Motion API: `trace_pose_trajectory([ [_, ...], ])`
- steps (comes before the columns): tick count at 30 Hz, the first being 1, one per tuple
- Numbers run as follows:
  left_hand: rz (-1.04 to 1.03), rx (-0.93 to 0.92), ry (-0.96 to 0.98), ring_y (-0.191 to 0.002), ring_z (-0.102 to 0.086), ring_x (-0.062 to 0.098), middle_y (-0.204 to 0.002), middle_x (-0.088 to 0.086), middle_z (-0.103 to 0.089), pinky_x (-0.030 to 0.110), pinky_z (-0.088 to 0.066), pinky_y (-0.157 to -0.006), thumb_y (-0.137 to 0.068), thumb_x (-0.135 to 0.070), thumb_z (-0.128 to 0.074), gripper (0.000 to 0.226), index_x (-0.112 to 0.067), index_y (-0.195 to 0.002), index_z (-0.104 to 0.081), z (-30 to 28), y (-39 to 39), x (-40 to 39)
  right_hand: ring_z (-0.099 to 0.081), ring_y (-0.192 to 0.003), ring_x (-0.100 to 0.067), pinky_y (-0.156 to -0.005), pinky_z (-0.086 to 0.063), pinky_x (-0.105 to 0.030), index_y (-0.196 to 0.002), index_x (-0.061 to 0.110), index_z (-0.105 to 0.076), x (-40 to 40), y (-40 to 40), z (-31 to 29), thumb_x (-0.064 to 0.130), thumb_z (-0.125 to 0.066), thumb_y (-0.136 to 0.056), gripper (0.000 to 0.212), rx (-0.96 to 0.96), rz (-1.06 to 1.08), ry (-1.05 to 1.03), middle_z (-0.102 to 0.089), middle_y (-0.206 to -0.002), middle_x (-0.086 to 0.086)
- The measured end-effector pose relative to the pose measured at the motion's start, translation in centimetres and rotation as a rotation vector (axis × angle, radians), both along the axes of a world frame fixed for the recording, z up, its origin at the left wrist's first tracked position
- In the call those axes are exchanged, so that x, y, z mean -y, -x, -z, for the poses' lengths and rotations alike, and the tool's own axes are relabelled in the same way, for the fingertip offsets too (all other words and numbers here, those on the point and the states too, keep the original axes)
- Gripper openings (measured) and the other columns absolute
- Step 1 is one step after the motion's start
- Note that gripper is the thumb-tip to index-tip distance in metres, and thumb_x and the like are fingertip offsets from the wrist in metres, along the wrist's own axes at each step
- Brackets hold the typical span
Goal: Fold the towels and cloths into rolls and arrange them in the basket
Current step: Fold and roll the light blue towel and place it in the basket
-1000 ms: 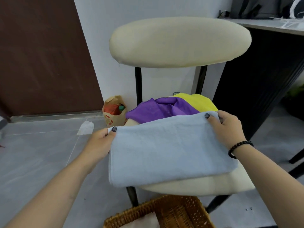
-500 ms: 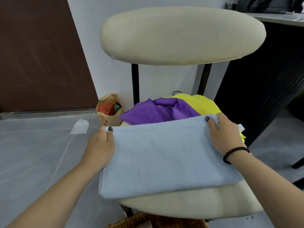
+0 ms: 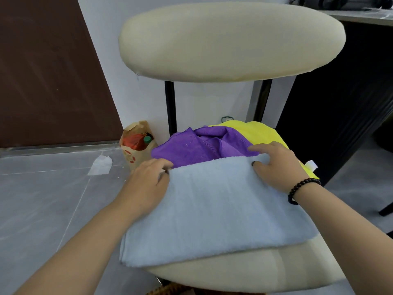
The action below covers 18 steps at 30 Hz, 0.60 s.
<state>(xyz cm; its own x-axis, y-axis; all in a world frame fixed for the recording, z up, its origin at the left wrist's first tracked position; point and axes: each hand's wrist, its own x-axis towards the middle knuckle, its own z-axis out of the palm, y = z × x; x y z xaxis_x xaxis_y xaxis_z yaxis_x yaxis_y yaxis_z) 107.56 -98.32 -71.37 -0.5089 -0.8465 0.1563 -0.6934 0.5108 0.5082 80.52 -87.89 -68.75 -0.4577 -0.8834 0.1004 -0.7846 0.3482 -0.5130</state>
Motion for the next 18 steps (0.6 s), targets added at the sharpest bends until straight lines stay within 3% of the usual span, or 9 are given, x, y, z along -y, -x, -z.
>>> trace_pose_trajectory([
  [4, 0.093, 0.031, 0.001, -0.107, -0.049, 0.014, -0.109, -0.01, -0.057, 0.043, -0.044, -0.091, -0.099, -0.029, -0.045, 0.019, -0.028, -0.112, -0.059, 1.1, 1.6, 0.1, -0.046, -0.092, -0.014, -0.077, -0.034, -0.024, -0.095, 0.025, -0.068, 0.6, 0.2, 0.0, 0.021, -0.058, -0.09, 0.012, 0.014, 0.039, -0.017, -0.054, -0.101, 0.004],
  [9, 0.054, 0.023, 0.025, -0.098, -0.048, 0.015, -0.098, -0.01, -0.056, 0.044, -0.042, -0.089, -0.098, -0.033, -0.047, 0.008, -0.031, -0.094, -0.054, 1.6, 2.4, 1.0, -0.05, -0.088, -0.018, -0.073, -0.039, -0.026, -0.087, 0.02, -0.069, 0.7, 0.7, 0.7, 0.02, -0.06, -0.089, 0.009, 0.023, 0.178, 0.062, -0.063, -0.1, -0.003],
  [15, 0.039, 0.012, 0.086, -0.093, -0.052, 0.024, -0.094, -0.002, -0.055, 0.046, -0.045, -0.083, -0.098, -0.025, -0.046, 0.008, -0.025, -0.092, -0.052, 1.7, 3.1, 1.2, -0.056, -0.09, -0.024, -0.076, -0.049, -0.034, -0.086, 0.023, -0.068, 0.7, 0.6, 1.6, 0.022, -0.057, -0.09, 0.012, 0.003, 0.223, 0.109, -0.062, -0.101, -0.005],
  [18, -0.027, 0.098, 0.171, -0.101, -0.054, 0.025, -0.103, 0.001, -0.057, 0.042, -0.042, -0.086, -0.096, -0.02, -0.051, 0.014, -0.02, -0.102, -0.064, 1.0, 3.5, 0.5, -0.055, -0.095, -0.03, -0.076, -0.046, -0.037, -0.1, 0.015, -0.068, 0.6, 0.0, 1.9, 0.013, -0.056, -0.088, 0.018, -0.181, 0.195, 0.131, -0.059, -0.106, -0.008],
])
